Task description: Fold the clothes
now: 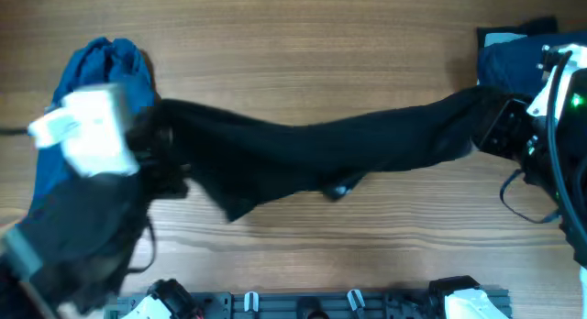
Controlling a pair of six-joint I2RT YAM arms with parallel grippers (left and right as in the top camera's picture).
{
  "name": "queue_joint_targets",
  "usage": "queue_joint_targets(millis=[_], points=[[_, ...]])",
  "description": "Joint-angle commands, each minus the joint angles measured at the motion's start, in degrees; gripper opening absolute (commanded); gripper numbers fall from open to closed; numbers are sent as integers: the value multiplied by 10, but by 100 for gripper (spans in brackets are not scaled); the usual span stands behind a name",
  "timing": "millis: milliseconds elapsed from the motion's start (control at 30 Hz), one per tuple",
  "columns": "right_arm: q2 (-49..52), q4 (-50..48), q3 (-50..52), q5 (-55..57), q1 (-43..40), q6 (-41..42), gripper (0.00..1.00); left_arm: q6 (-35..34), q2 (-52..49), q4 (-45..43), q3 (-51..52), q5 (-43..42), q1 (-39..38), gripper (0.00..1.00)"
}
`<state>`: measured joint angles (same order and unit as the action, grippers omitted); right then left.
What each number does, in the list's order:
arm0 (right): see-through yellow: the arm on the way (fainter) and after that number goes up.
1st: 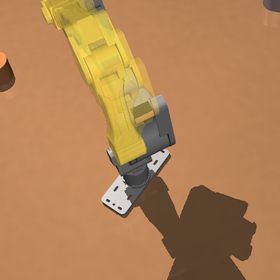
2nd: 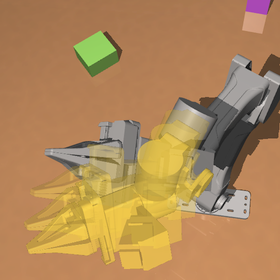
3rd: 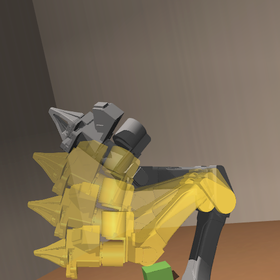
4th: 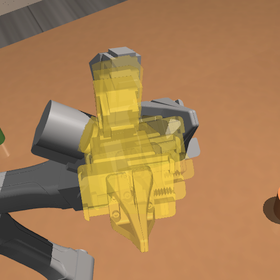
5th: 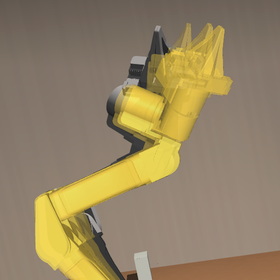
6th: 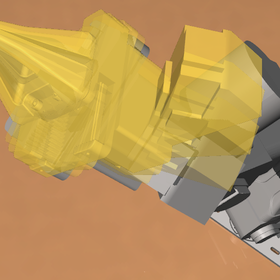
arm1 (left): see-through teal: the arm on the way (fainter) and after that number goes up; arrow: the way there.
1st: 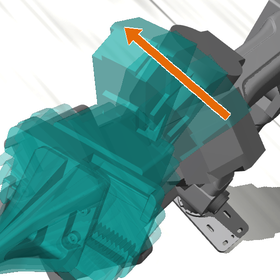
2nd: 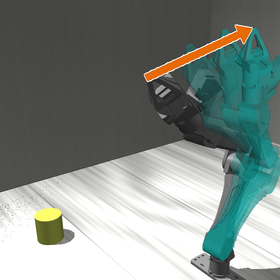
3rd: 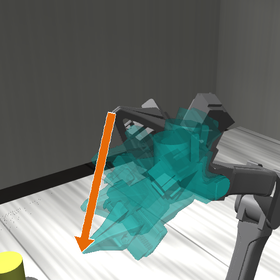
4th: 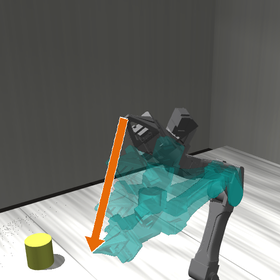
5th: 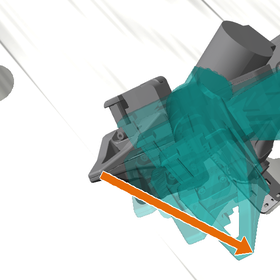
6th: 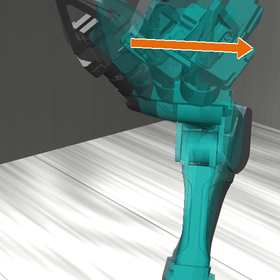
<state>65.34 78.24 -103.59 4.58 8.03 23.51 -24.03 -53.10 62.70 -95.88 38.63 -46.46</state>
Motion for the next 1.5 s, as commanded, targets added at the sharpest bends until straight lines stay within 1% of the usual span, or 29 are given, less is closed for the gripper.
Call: queue_joint_targets(millis=[0,200,467,700,867,1067,1167,1467], points=[[-3,22,-13,21,-3,27,4,-41,9,32,-9,46,-1,4],[6,72,-13,49,-7,40,4,-100,-5,96,-9,78,7,4],[26,82,-13,41,-42,41,4,-99,-54,124,-9,77,55,4],[96,72,-5,40,-42,42,4,-99,-142,130,-9,75,110,4],[171,25,14,13,-44,36,4,-99,-221,127,-9,75,155,4],[290,-41,22,-2,-52,28,4,-99,-326,85,-9,48,220,4],[356,-90,22,-26,-53,5,4,-99,-376,46,-9,35,248,4],[552,-227,22,-47,-54,5,4,-92,-530,-84,-8,-19,302,4]])
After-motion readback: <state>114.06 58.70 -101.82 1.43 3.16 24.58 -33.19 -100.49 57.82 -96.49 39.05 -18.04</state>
